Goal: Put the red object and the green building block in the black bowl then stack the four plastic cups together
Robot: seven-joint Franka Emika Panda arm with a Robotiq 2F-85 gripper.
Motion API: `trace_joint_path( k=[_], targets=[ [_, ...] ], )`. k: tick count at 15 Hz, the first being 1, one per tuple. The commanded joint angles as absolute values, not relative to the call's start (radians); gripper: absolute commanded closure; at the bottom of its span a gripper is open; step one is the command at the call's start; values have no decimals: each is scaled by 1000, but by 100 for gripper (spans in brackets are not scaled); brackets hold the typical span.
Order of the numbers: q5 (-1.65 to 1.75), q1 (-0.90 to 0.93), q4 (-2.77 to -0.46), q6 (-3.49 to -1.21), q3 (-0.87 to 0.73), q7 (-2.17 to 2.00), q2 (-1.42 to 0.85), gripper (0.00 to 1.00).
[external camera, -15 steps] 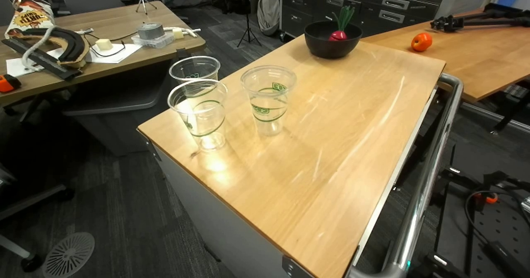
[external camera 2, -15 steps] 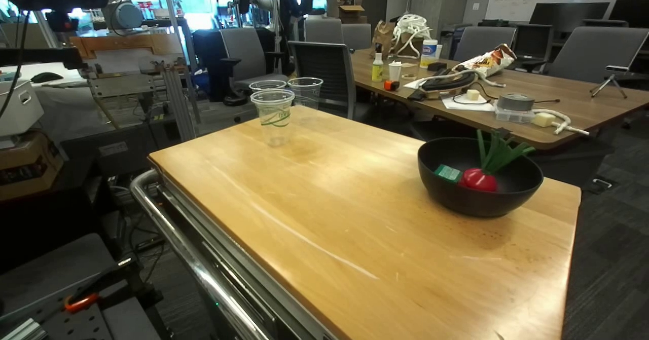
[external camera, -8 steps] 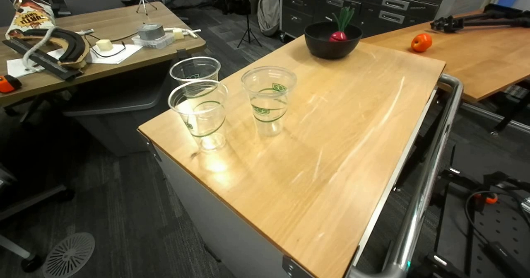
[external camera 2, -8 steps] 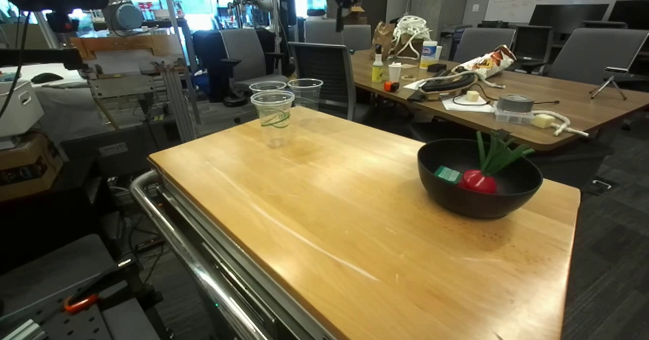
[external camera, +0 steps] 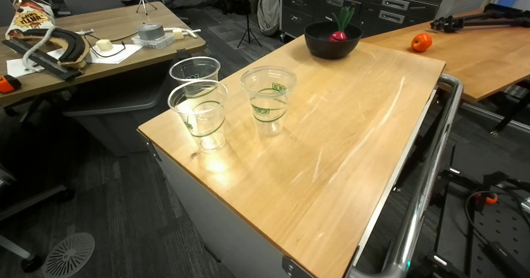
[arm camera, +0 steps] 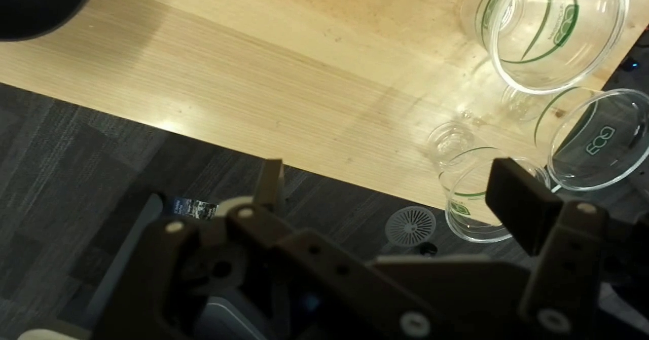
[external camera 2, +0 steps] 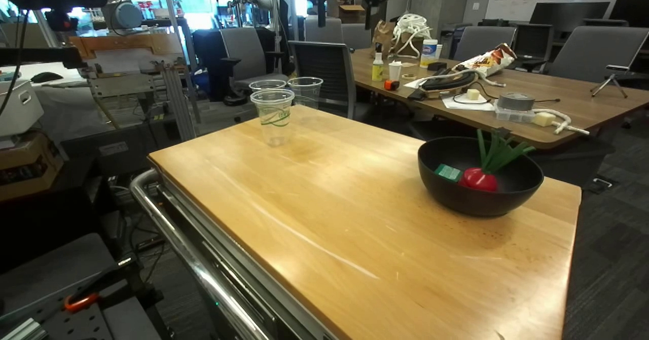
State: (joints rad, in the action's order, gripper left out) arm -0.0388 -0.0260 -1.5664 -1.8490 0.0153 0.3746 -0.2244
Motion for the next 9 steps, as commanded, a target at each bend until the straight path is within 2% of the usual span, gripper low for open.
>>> trace_joint_path(
  k=[1, 9],
  targets=[
    [-13, -17, -1576, -1849, 22, 356, -225, 0],
    [45, 88, -1344, -1773, 98, 321, -456, 0]
  ],
)
